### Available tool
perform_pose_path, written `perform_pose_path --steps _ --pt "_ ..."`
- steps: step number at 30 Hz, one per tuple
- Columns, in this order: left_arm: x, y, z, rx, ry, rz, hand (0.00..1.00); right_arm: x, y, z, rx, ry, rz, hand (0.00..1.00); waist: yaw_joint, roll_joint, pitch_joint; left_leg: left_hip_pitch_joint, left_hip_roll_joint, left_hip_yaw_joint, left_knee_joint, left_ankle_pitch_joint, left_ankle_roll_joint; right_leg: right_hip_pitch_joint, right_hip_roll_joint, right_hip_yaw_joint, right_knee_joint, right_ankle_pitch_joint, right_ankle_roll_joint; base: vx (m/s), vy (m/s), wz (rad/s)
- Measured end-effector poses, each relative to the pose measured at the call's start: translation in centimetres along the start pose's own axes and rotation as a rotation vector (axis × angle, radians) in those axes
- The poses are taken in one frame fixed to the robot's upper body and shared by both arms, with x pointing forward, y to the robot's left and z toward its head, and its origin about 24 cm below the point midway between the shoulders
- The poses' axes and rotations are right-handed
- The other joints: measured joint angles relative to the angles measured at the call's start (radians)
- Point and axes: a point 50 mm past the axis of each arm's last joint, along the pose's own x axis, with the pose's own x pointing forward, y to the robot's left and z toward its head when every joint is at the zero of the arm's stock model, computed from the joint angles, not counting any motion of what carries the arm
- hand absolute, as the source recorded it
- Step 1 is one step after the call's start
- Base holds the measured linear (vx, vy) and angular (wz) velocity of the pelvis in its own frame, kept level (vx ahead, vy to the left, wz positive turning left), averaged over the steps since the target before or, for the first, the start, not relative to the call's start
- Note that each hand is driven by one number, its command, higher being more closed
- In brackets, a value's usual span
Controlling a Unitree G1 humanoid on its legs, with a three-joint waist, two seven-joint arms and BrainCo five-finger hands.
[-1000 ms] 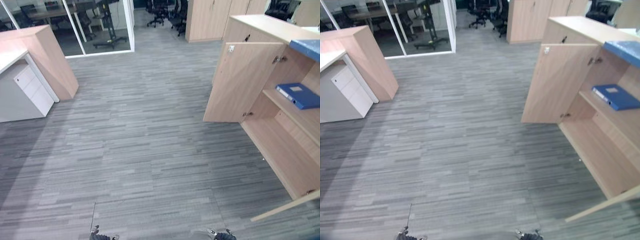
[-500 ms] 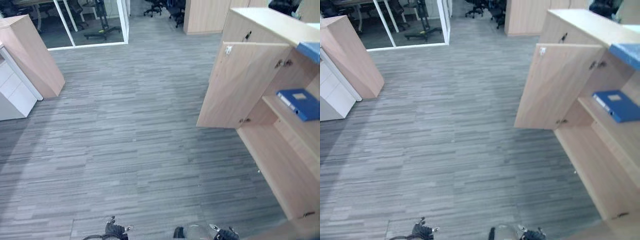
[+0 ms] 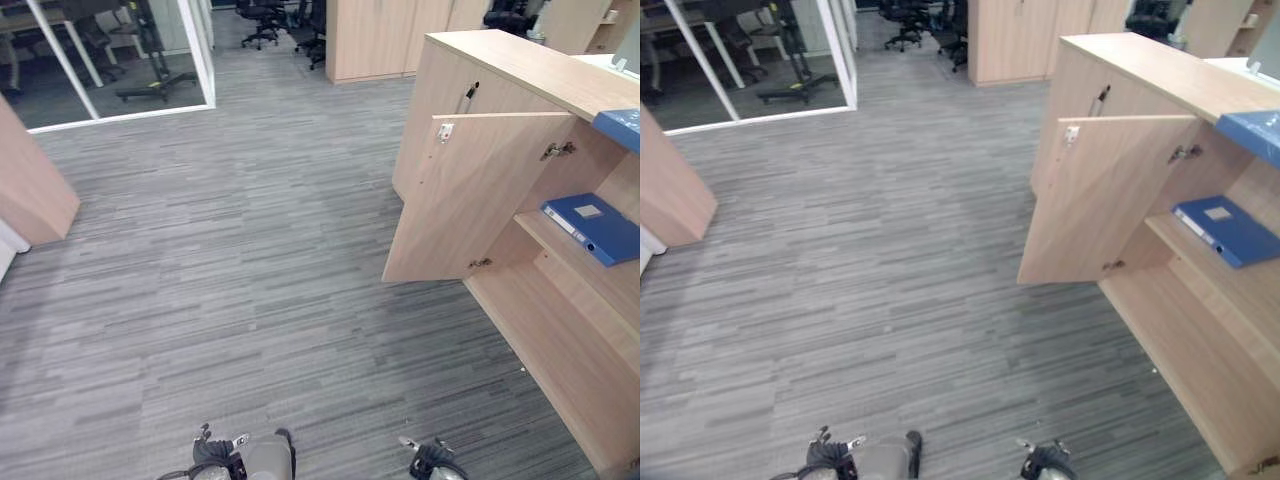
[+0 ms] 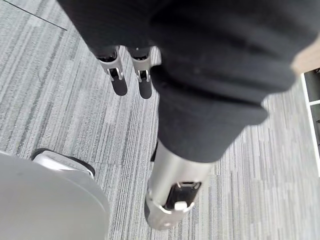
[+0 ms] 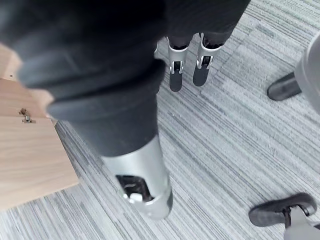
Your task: Walk over to the cabinet, pick up the folder, carry it to the office cabinet, place the folder inside the office cabinet, then close the office cabinet door
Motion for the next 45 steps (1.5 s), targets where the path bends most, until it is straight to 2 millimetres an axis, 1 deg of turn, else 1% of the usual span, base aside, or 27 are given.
perform_pose_path --steps 2,3,5,7,9,11,13,15,16,17,18,19,21,24,29,30,32,33,34,35,36,37,40,42,43,44,45 --pt "0.1 0.1 0.2 -0.003 0.000 0.002 0.00 0.0 0.3 -0.1 -0.015 0.004 0.012 0.00 0.010 -0.012 -0.006 -0.003 0.001 0.034 0.075 -0.058 0.030 -0.006 -0.016 0.078 0.022 0.036 0.022 0.43 0.328 -0.41" --pt "0.3 0.5 0.2 -0.002 0.004 0.011 0.00 0.0 0.2 -0.1 -0.012 0.003 0.010 0.00 0.016 -0.032 -0.025 0.007 -0.005 0.077 0.088 -0.081 0.048 -0.012 -0.041 0.119 0.023 0.047 0.033 0.29 0.196 -0.57" --pt "0.4 0.9 0.0 0.010 0.018 0.021 0.00 0.0 0.2 0.0 -0.006 0.002 0.008 0.00 0.021 -0.046 -0.047 0.034 -0.013 0.123 0.075 -0.091 0.063 -0.032 -0.073 0.149 0.035 0.079 0.043 0.32 0.191 -0.96" --pt "0.3 1.1 -0.5 0.016 0.039 0.023 0.00 0.0 -0.4 -0.4 0.025 0.020 -0.004 0.00 0.021 -0.045 -0.053 0.117 -0.015 0.179 0.021 -0.100 0.078 -0.091 -0.101 0.157 0.154 0.124 0.082 0.29 0.190 -1.21" --pt "0.1 1.1 -1.0 0.038 0.053 0.015 0.00 -0.1 -1.1 -1.2 0.037 0.048 -0.018 0.00 0.015 -0.041 -0.056 0.216 -0.015 0.226 -0.055 -0.106 0.087 -0.217 -0.110 0.142 0.407 0.192 0.099 0.16 0.130 -0.95" --pt "0.1 1.1 -1.2 0.046 0.061 0.014 0.00 -0.1 -1.7 -1.1 0.058 0.041 -0.036 0.00 0.003 -0.037 -0.055 0.295 -0.016 0.254 -0.113 -0.115 0.100 -0.318 -0.128 0.098 0.610 0.172 0.098 0.15 0.071 -0.62" --pt "0.0 1.1 -1.5 0.047 0.075 0.013 0.00 0.0 -1.9 -0.8 0.067 0.024 -0.044 0.00 -0.008 -0.033 -0.054 0.390 -0.014 0.272 -0.188 -0.116 0.099 -0.417 -0.140 -0.024 0.743 0.094 0.069 0.16 -0.037 -0.39" --pt "-0.1 1.2 -1.8 0.049 0.083 0.016 0.00 0.0 -2.1 -0.8 0.068 0.019 -0.050 0.00 -0.016 -0.033 -0.053 0.438 -0.007 0.273 -0.227 -0.121 0.085 -0.444 -0.139 -0.125 0.688 0.055 0.069 0.17 -0.110 -0.13" --pt "-0.2 1.3 -2.0 0.051 0.090 0.018 0.00 0.0 -2.2 -0.8 0.067 0.019 -0.052 0.00 -0.017 -0.034 -0.053 0.450 -0.006 0.273 -0.228 -0.125 0.076 -0.446 -0.138 -0.161 0.637 0.056 0.068 0.15 -0.150 -0.08" --pt "-0.1 1.4 -2.0 0.050 0.089 0.021 0.00 0.0 -2.3 -0.9 0.066 0.022 -0.056 0.00 -0.018 -0.043 -0.049 0.468 -0.009 0.273 -0.230 -0.138 0.053 -0.439 -0.134 -0.229 0.516 0.068 0.059 0.19 -0.169 -0.23" --pt "-0.2 1.1 -2.3 0.040 0.105 0.017 0.00 0.1 -2.7 -0.8 0.064 0.021 -0.065 0.00 -0.015 -0.027 -0.057 0.471 0.003 0.272 -0.242 -0.143 0.044 -0.411 -0.114 -0.255 0.450 0.052 0.066 0.20 -0.190 -0.34" --pt "-0.3 0.8 -2.5 0.040 0.116 0.010 0.00 0.1 -2.9 -0.6 0.063 0.014 -0.070 0.00 -0.018 -0.009 -0.057 0.471 0.018 0.278 -0.255 -0.138 0.037 -0.408 -0.097 -0.268 0.423 0.053 0.064 0.17 -0.179 -0.55" --pt "-0.3 0.2 -2.3 0.062 0.112 -0.007 0.00 0.3 -2.8 0.1 0.060 -0.004 -0.066 0.00 -0.025 0.005 -0.034 0.501 0.052 0.352 -0.306 -0.118 0.007 -0.407 -0.051 -0.309 0.363 0.054 0.062 0.11 -0.145 -0.83" --pt "-0.1 -0.1 -1.9 0.094 0.101 -0.016 0.00 0.3 -2.8 0.1 0.055 -0.004 -0.067 0.00 -0.032 0.002 -0.026 0.511 0.068 0.379 -0.311 -0.113 0.003 -0.405 -0.020 -0.335 0.326 0.065 0.043 0.08 -0.107 -0.66" --pt "0.0 -0.7 -1.4 0.114 0.079 -0.039 0.00 0.2 -3.7 -0.6 0.053 0.012 -0.090 0.00 -0.050 -0.005 -0.024 0.534 0.061 0.389 -0.321 -0.108 -0.004 -0.406 -0.015 -0.336 0.305 0.039 0.009 0.01 -0.038 -0.34" --pt "0.0 -0.9 -1.2 0.113 0.074 -0.043 0.00 0.1 -4.1 -1.1 0.065 0.025 -0.104 0.00 -0.053 -0.002 -0.028 0.531 0.075 0.386 -0.296 -0.133 -0.040 -0.396 0.001 -0.349 0.286 0.004 0.003 -0.01 -0.063 -0.19" --pt "0.1 -0.6 -0.9 0.108 0.059 -0.036 0.00 -0.1 -4.4 -1.7 0.086 0.043 -0.117 0.00 -0.057 -0.009 -0.025 0.482 0.114 0.371 -0.153 -0.171 -0.071 -0.373 0.022 -0.350 0.261 -0.005 -0.001 0.04 -0.081 -0.20" --pt "0.1 -0.3 -0.6 0.104 0.042 -0.029 0.00 -0.2 -4.7 -2.3 0.091 0.057 -0.123 0.00 -0.058 -0.011 -0.024 0.399 0.173 0.347 0.073 -0.185 -0.078 -0.335 0.051 -0.346 0.221 -0.004 0.000 0.14 -0.119 -0.46" --pt "0.0 0.0 -0.5 0.102 0.029 -0.025 0.00 -0.3 -5.0 -2.6 0.099 0.065 -0.134 0.00 -0.054 -0.003 -0.025 0.289 0.251 0.292 0.360 -0.133 -0.075 -0.284 0.098 -0.327 0.183 0.009 -0.014 0.16 -0.119 -0.56" --pt "0.0 0.2 -0.6 0.105 0.028 -0.022 0.00 -0.3 -5.1 -2.6 0.089 0.064 -0.135 0.00 -0.051 -0.004 -0.025 0.254 0.271 0.267 0.445 -0.098 -0.075 -0.267 0.118 -0.315 0.171 0.010 -0.020 0.16 -0.058 -0.58" --pt "0.0 0.3 -0.7 0.110 0.028 -0.020 0.00 -0.3 -5.0 -2.6 0.073 0.064 -0.130 0.00 -0.049 -0.001 -0.026 0.227 0.284 0.246 0.509 -0.099 -0.073 -0.252 0.132 -0.300 0.160 0.009 -0.029 0.18 0.022 -0.66" --pt "0.0 0.6 -0.5 0.117 0.020 -0.017 0.00 -0.3 -4.5 -2.6 0.045 0.061 -0.111 0.00 -0.042 -0.007 -0.026 0.185 0.279 0.217 0.575 -0.118 -0.060 -0.227 0.147 -0.262 0.142 0.012 -0.039 0.20 0.050 -0.81" --pt "0.0 0.3 0.1 0.109 -0.010 -0.025 0.00 -0.1 -3.8 -1.9 0.016 0.046 -0.093 0.00 -0.013 -0.016 -0.020 0.101 0.211 0.188 0.547 -0.186 -0.024 -0.188 0.137 -0.143 0.113 0.024 -0.049 0.26 0.157 -1.09" --pt "0.0 -0.2 0.4 0.098 -0.030 -0.031 0.00 0.2 -2.3 -0.2 -0.032 0.008 -0.061 0.00 0.011 -0.016 -0.016 0.048 0.137 0.099 0.361 -0.222 -0.006 -0.181 0.104 -0.030 0.095 0.049 -0.008 0.25 0.346 -1.48" --pt "0.0 -0.3 0.5 0.103 -0.033 -0.035 0.00 0.3 -1.7 0.2 -0.045 -0.003 -0.045 0.00 0.014 -0.014 -0.017 0.046 0.119 0.054 0.276 -0.218 -0.013 -0.177 0.099 -0.003 0.090 0.053 -0.001 0.21 0.351 -1.40" --pt "-0.1 -0.7 0.4 0.112 -0.031 -0.047 0.00 0.3 -0.8 0.9 -0.066 -0.028 -0.021 0.00 0.017 0.008 -0.027 0.059 0.097 -0.047 0.091 -0.129 -0.045 -0.182 0.098 0.039 0.086 0.055 0.028 0.21 0.352 -1.05" --pt "0.2 -0.2 0.5 0.131 -0.025 -0.036 0.00 0.0 0.3 0.4 -0.071 -0.017 0.009 0.00 0.014 -0.015 -0.025 0.089 0.072 -0.022 0.072 -0.096 -0.043 -0.172 0.073 0.062 0.070 0.056 0.049 0.21 0.330 -0.74"
